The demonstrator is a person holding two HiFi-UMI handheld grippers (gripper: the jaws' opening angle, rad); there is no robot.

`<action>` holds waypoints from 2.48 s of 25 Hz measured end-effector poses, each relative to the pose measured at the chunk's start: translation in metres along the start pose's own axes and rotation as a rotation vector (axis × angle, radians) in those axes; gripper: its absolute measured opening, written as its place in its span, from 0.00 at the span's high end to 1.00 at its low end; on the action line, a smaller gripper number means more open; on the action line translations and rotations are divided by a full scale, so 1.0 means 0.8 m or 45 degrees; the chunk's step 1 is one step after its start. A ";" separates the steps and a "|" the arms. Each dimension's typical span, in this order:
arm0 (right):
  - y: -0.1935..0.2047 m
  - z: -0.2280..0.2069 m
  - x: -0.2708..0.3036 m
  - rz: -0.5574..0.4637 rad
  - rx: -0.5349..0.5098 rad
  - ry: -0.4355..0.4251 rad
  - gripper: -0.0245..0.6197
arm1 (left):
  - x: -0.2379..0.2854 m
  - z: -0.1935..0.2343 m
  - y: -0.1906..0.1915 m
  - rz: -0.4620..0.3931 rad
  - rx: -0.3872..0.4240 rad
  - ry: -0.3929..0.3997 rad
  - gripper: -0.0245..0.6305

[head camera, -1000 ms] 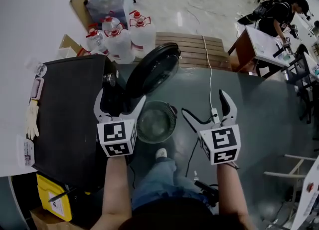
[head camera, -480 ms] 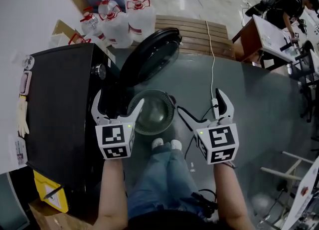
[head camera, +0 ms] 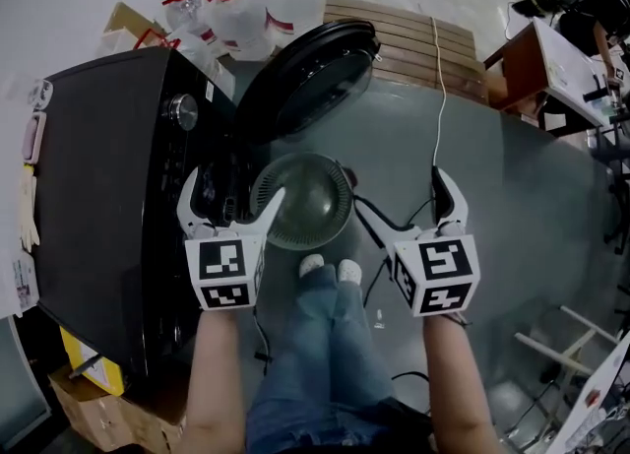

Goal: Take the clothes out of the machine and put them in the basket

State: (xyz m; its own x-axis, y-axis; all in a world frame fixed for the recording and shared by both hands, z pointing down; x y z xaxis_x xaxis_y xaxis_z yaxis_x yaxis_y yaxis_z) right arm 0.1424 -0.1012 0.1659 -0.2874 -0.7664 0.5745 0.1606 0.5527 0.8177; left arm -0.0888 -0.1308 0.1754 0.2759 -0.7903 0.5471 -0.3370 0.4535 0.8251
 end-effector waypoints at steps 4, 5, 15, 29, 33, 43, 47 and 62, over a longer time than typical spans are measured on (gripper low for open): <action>0.033 -0.010 0.026 0.025 0.024 -0.013 0.12 | 0.017 -0.016 0.032 0.043 0.010 0.021 0.11; 0.041 -0.011 0.033 0.030 0.030 -0.017 0.13 | 0.024 -0.021 0.043 0.062 0.008 0.028 0.11; 0.121 -0.015 0.092 0.075 -0.011 -0.056 0.12 | 0.088 -0.067 0.139 0.163 -0.033 0.087 0.11; 0.238 0.039 0.184 0.191 -0.060 -0.131 0.12 | 0.144 -0.048 0.268 0.193 -0.150 0.043 0.11; 0.276 0.065 0.204 0.233 -0.075 -0.182 0.12 | 0.150 -0.034 0.309 0.232 -0.148 0.006 0.11; 0.338 0.092 0.249 0.339 -0.050 -0.242 0.12 | 0.172 0.002 0.390 0.318 -0.245 -0.108 0.11; 0.347 0.100 0.259 0.371 -0.056 -0.258 0.13 | 0.181 0.041 0.413 0.384 -0.223 -0.236 0.11; 0.354 0.149 0.302 0.415 -0.123 -0.360 0.15 | 0.199 0.182 0.461 0.532 -0.206 -0.729 0.31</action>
State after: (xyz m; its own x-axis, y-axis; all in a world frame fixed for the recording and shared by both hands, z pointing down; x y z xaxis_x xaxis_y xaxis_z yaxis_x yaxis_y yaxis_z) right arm 0.0055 -0.0909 0.5318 -0.4519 -0.4296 0.7818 0.3699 0.7073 0.6025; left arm -0.3004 -0.1493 0.5459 -0.3758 -0.6097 0.6979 -0.1620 0.7847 0.5983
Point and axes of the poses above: the fingertips, and each gripper's own axes: x forward along the fingers, z to its left, y out of its underside, the point moved 2 cm from there along -x, backward along the fingers, and after that the axes turned 1 degree about y, right-handed, at the moved point
